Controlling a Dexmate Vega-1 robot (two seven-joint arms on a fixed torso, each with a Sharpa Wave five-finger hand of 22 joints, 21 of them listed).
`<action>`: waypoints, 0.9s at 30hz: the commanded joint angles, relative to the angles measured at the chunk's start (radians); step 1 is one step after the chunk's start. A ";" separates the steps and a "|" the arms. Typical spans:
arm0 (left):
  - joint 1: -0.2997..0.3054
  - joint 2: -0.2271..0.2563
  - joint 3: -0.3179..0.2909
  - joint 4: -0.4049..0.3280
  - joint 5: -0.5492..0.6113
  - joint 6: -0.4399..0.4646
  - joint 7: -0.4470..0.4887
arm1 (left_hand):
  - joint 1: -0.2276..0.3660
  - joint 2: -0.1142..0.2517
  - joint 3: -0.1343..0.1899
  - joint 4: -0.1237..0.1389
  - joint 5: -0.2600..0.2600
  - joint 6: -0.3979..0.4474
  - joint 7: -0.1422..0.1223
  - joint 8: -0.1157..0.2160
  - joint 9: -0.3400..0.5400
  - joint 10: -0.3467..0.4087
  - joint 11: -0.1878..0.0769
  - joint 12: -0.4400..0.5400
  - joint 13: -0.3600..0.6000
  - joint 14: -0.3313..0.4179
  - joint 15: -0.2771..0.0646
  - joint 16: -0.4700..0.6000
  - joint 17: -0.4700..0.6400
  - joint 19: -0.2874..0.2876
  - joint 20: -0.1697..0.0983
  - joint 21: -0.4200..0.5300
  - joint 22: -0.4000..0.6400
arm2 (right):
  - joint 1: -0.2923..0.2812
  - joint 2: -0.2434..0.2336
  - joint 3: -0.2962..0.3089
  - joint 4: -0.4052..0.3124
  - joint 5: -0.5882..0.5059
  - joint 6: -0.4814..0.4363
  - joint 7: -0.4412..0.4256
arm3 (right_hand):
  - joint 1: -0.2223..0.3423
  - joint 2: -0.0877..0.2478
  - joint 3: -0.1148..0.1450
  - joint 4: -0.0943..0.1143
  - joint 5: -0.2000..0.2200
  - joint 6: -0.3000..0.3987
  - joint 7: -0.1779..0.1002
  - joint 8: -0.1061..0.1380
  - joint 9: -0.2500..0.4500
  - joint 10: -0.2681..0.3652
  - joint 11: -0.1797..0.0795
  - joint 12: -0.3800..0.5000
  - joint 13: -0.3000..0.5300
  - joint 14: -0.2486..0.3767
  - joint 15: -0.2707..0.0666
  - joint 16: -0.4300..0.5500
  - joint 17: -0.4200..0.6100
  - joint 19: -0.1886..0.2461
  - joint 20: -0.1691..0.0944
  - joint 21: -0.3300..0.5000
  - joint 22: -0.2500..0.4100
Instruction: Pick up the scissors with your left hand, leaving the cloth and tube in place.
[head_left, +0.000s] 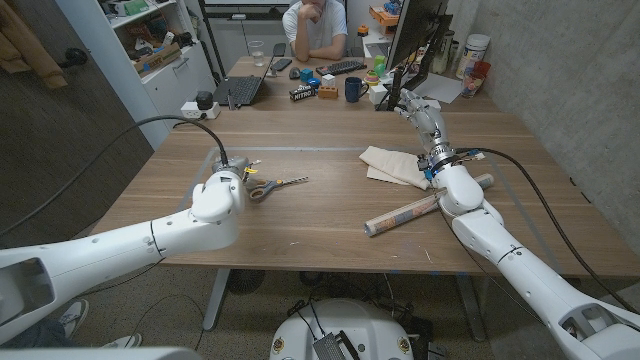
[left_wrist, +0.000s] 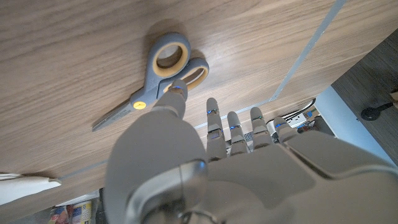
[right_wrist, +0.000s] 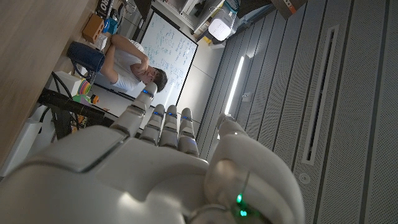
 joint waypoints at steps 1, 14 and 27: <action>0.020 -0.016 -0.026 0.032 -0.016 -0.076 0.001 | -0.010 0.000 -0.004 0.000 0.001 0.002 -0.008 -0.004 0.003 -0.002 -0.010 -0.004 0.003 -0.004 -0.006 0.004 0.002 -0.025 0.002 0.005 0.002 | 0.001 -0.001 0.007 0.009 0.004 -0.009 -0.010 | -0.006 0.001 -0.004 -0.001 -0.002 0.008 -0.001 0.000 0.002 0.007 -0.003 0.004 0.006 0.007 0.001 0.009 0.001 -0.006 0.002 0.003 0.005; 0.071 -0.027 -0.074 0.053 -0.050 -0.090 0.024 | -0.010 0.003 -0.008 -0.002 0.002 0.005 -0.014 -0.008 0.004 -0.003 -0.010 -0.006 0.005 -0.009 -0.007 0.004 0.002 -0.033 0.001 0.005 0.002 | 0.012 0.001 0.009 0.011 0.003 -0.026 -0.023 | -0.007 0.002 -0.005 -0.001 -0.002 0.008 -0.004 -0.001 0.002 0.007 -0.004 0.003 0.006 0.007 0.001 0.010 0.001 -0.008 0.001 0.003 0.005; 0.058 -0.025 -0.070 0.055 -0.024 -0.113 0.000 | 0.004 0.010 -0.005 -0.009 0.003 0.012 -0.025 -0.009 0.004 0.004 -0.012 -0.004 0.006 -0.008 -0.009 0.006 0.001 -0.036 0.001 0.007 0.002 | 0.008 0.006 0.012 0.021 0.011 -0.025 -0.031 | -0.009 0.002 -0.007 0.000 -0.002 0.008 -0.005 -0.002 0.002 0.007 -0.006 0.003 0.006 0.008 0.000 0.010 0.001 -0.009 0.001 0.003 0.005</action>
